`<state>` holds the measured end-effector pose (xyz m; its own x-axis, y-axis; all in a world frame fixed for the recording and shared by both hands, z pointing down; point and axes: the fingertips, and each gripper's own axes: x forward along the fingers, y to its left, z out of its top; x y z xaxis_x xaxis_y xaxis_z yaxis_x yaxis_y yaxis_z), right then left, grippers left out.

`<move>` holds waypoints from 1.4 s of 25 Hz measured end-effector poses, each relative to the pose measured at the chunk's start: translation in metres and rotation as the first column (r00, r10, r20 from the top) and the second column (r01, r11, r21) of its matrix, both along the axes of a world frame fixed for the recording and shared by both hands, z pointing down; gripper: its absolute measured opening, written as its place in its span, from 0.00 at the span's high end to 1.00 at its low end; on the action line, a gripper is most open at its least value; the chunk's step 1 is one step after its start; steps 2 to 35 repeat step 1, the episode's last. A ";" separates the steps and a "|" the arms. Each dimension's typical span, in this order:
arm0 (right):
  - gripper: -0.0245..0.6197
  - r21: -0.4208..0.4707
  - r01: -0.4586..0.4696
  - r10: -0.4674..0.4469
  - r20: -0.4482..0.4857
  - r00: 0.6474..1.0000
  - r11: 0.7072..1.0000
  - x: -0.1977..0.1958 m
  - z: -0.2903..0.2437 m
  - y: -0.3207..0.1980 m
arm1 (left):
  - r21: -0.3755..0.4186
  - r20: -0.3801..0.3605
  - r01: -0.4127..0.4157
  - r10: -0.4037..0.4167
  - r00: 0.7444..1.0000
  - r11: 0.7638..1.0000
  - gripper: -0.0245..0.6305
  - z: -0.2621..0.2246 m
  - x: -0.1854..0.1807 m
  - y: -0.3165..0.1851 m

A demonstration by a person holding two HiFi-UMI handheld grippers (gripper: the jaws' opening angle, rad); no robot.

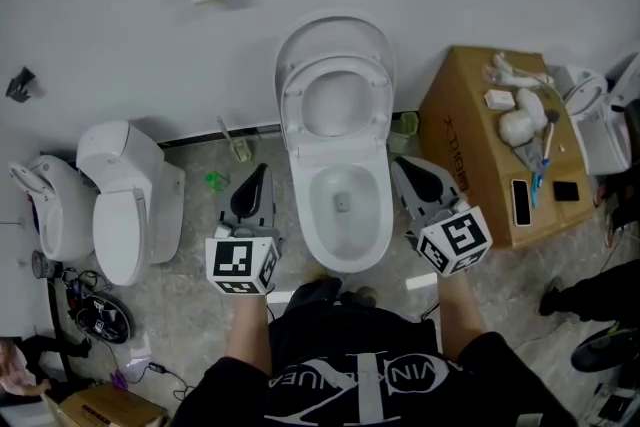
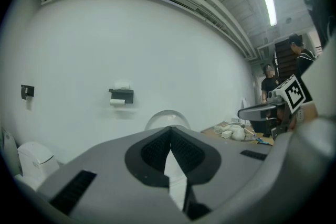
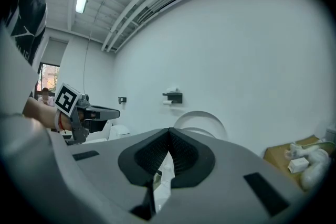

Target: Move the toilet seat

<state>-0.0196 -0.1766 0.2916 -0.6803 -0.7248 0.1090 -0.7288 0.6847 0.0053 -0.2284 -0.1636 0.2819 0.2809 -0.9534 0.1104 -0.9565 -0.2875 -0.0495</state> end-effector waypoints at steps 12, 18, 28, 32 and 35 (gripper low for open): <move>0.95 -0.001 0.001 -0.001 0.002 1.000 1.000 -0.001 0.000 -0.001 | 0.000 0.000 0.000 0.000 1.000 1.000 0.96 0.000 -0.001 -0.001; 0.95 -0.001 0.001 -0.001 0.002 1.000 1.000 -0.001 0.000 -0.001 | 0.000 0.000 0.000 0.000 1.000 1.000 0.96 0.000 -0.001 -0.001; 0.95 -0.001 0.001 -0.001 0.002 1.000 1.000 -0.001 0.000 -0.001 | 0.000 0.000 0.000 0.000 1.000 1.000 0.96 0.000 -0.001 -0.001; 0.95 -0.001 0.001 -0.001 0.002 1.000 1.000 -0.001 0.000 -0.001 | 0.000 0.000 0.000 0.000 1.000 1.000 0.96 0.000 -0.001 -0.001; 0.95 -0.001 0.001 -0.001 0.002 1.000 1.000 -0.001 0.000 -0.001 | 0.000 0.000 0.000 0.000 1.000 1.000 0.96 0.000 -0.001 -0.001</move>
